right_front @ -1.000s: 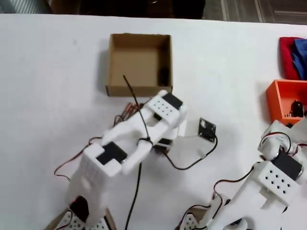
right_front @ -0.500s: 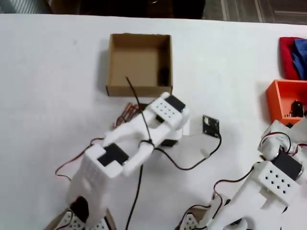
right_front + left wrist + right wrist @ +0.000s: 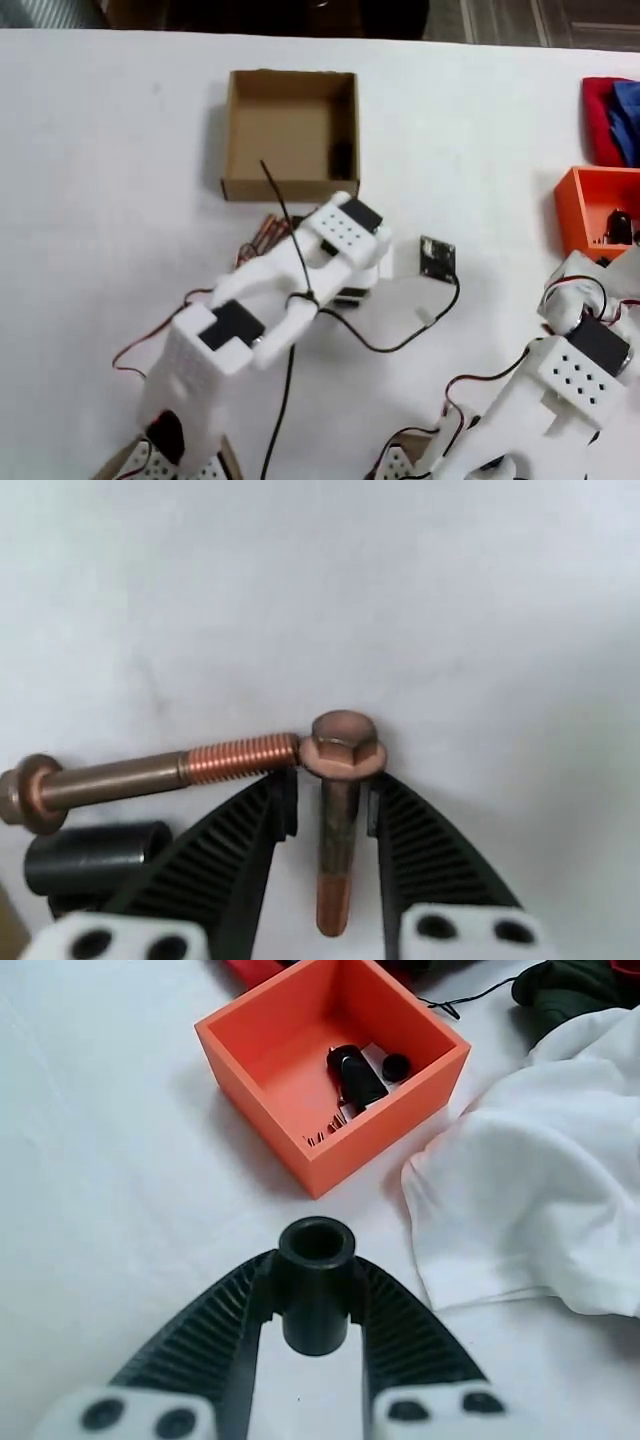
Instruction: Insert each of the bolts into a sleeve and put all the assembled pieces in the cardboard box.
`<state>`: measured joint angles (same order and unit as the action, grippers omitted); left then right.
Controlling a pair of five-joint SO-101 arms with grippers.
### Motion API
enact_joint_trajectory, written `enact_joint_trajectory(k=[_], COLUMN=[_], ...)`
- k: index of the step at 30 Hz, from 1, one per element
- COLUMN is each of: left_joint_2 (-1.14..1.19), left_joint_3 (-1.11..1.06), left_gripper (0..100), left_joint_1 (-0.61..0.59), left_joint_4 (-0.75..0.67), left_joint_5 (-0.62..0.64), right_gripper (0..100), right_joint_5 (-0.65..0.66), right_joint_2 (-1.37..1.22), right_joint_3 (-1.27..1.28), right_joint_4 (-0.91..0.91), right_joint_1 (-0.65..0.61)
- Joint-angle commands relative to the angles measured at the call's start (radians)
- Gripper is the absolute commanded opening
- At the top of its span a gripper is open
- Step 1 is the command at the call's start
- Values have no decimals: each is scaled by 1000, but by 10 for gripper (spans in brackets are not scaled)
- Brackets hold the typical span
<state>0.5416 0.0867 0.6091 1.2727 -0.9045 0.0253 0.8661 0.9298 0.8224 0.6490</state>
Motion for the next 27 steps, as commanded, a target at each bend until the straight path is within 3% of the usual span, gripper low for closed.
enact_joint_trajectory(k=[1,16,20,27], left_joint_2=[0,0,0,-14], left_joint_3=[-12,-15,-16,-4], left_gripper=[175,98,20,23], left_joint_1=[15,63,61,66], left_joint_4=[-14,-12,-8,32], left_joint_5=[14,12,11,14], right_gripper=[22,22,22,22], right_joint_5=[-6,-6,-6,-8], right_joint_2=[35,35,35,35], right_joint_3=[-5,-5,-5,-2], right_joint_4=[-15,-15,-15,-18], right_joint_1=[1,2,4,4])
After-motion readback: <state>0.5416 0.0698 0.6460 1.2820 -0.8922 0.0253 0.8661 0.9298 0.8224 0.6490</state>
